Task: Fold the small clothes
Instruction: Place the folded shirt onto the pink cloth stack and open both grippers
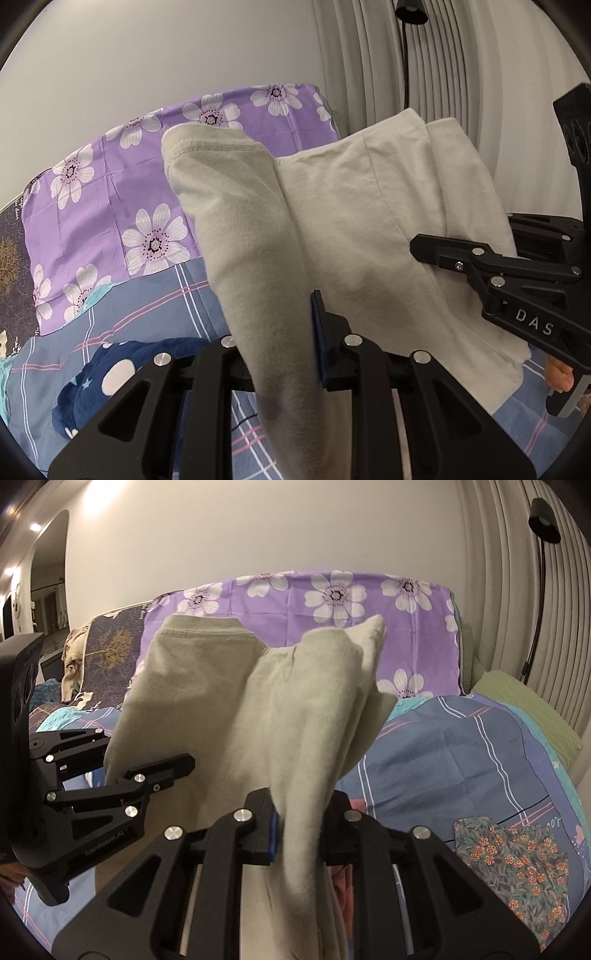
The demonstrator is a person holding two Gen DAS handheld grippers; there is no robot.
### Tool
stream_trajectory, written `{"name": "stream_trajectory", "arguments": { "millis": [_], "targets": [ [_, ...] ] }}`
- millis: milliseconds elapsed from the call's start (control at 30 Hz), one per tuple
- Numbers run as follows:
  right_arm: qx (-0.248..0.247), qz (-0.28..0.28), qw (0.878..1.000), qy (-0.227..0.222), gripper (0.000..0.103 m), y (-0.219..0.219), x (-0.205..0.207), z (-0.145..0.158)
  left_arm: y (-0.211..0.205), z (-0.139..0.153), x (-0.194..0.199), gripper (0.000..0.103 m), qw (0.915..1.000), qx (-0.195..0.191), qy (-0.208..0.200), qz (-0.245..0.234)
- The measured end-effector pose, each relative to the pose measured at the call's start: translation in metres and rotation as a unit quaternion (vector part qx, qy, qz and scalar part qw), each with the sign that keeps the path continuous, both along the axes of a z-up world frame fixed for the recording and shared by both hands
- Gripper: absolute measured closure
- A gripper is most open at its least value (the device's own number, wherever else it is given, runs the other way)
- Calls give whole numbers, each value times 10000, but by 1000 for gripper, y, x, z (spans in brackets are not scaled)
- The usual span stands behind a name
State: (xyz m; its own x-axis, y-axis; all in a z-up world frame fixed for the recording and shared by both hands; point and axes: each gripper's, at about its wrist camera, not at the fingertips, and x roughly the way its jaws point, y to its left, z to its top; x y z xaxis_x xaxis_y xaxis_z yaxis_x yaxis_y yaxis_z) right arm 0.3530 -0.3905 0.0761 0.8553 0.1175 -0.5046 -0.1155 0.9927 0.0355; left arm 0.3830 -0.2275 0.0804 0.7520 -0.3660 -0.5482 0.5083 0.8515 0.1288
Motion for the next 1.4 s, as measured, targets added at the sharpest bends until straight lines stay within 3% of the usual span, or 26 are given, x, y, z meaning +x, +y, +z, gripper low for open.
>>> {"name": "stream_trajectory", "arguments": {
  "millis": [133,167,200,233,267,300,400,467,533,633,733,767,933,967,1000,1033,1133,1300,1400],
  "targets": [
    [31,-79,9998,153,87,-3,23,-11,-3,-11,24,80,9998,76,108,140],
    [58,-81,9997,232,86,-4,29,-15,-3,-15,30,76,9997,115,136,193],
    [31,-157,9991,386,84,-5,40,-25,-5,-24,37,63,9991,220,181,302],
    [-70,-305,9982,509,71,-6,46,-33,-7,-34,44,54,9975,426,212,532],
    [-299,-644,9952,674,52,-9,54,-45,-7,-49,52,40,9933,729,216,874],
    [-494,-941,9909,831,47,-11,58,-59,-6,-60,55,40,9909,879,235,987],
    [-758,-1102,9790,1536,58,-21,58,-124,-1,-102,54,40,9883,1106,609,852],
    [-955,-1154,9805,1271,55,-22,45,-146,0,-128,45,37,9891,1147,674,626],
    [-1071,-1216,9803,1129,55,-20,38,-149,2,-138,33,40,9920,982,488,625],
    [-1240,-1288,9765,1206,54,-13,43,-148,2,-139,30,49,9919,872,565,732],
    [-1383,-1373,9742,1134,55,-9,45,-152,-12,-149,17,52,9889,1268,127,766],
    [-1353,-1402,9745,1114,55,-12,44,-153,-16,-153,11,57,9875,1376,-29,763],
    [-1079,-1550,9757,1115,54,-21,36,-151,-19,-150,-1,58,9843,1539,-248,824],
    [-1022,-1557,9759,1138,54,-22,31,-147,-17,-146,-2,52,9845,1540,-239,800],
    [-986,-1584,9755,1163,52,-23,24,-142,-13,-140,-8,36,9845,1549,-226,788],
    [-955,-1599,9758,1141,47,-23,15,-137,-10,-135,-13,29,9856,1513,-181,726],
    [-762,-1404,9827,941,28,-20,-33,-123,4,-116,-45,24,9917,1200,-175,431],
    [-682,-1045,9897,702,26,-8,-117,-109,29,-84,-105,7,9973,577,-219,386],
    [-672,-1066,9913,373,18,2,-174,-94,39,-73,-144,2,9983,363,-339,309]
  ]
}}
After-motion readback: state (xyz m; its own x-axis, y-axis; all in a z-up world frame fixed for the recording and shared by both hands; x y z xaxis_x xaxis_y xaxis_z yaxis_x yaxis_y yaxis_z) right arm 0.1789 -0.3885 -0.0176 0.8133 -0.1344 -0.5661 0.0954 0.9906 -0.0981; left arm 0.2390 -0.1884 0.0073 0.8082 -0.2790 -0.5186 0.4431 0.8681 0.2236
